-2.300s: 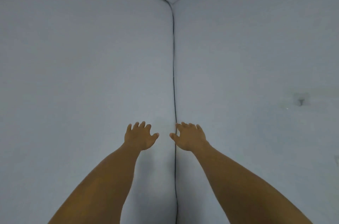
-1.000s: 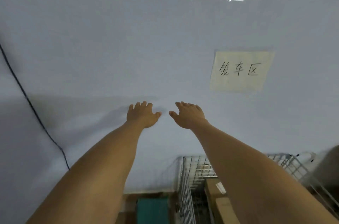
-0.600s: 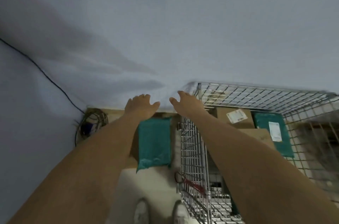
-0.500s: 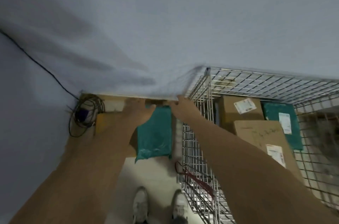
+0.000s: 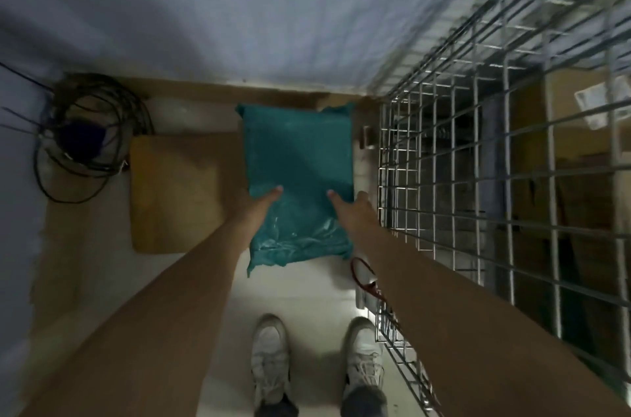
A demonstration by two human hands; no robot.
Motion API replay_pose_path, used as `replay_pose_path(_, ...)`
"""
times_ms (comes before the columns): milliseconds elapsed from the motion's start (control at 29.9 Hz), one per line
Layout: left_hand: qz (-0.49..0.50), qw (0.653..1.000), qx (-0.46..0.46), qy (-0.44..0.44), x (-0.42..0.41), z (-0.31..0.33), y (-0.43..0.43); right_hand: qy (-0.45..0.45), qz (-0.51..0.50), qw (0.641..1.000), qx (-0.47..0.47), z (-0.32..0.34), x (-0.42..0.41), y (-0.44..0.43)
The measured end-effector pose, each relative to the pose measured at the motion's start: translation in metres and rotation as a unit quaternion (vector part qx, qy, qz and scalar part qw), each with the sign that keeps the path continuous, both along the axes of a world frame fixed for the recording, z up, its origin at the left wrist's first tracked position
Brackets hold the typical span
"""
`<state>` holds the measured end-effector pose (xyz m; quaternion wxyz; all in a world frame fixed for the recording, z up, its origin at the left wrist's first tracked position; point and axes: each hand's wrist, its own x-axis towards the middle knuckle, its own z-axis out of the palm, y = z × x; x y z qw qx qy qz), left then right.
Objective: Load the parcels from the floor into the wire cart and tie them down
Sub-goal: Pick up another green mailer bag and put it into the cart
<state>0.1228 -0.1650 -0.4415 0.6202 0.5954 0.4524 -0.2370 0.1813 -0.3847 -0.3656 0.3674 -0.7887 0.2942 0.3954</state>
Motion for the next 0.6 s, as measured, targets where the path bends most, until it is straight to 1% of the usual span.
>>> replay_pose_path(67,0.014,1.000,0.001,-0.007,0.000,0.022,-0.012,0.013,-0.060,0.997,0.053,-0.024,-0.002,-0.007)
replay_pose_path(167,0.040,0.999,-0.012,-0.036,-0.001,0.021,-0.019,0.024,-0.132,0.983,0.122,-0.040,-0.001,-0.018)
replay_pose_path(267,0.053,0.994,-0.068,-0.069,0.001,0.020,-0.019,0.024,-0.158,0.971,0.178,-0.050,0.005,-0.021)
replay_pose_path(334,0.055,0.991,-0.098,-0.073,0.005,0.020,-0.016,0.010,-0.176,0.962,0.208,-0.055,0.011,-0.017)
replay_pose_path(401,0.063,0.988,-0.123,-0.065,0.008,0.019,-0.015,-0.003,-0.188,0.958,0.218,-0.062,0.014,-0.013)
replay_pose_path(501,0.082,0.985,-0.140,-0.056,0.009,0.019,-0.017,-0.008,-0.183,0.960,0.214,-0.069,0.011,-0.011)
replay_pose_path(601,0.077,0.983,-0.160,-0.050,0.004,0.026,-0.016,-0.007,-0.192,0.956,0.221,-0.066,0.002,-0.015)
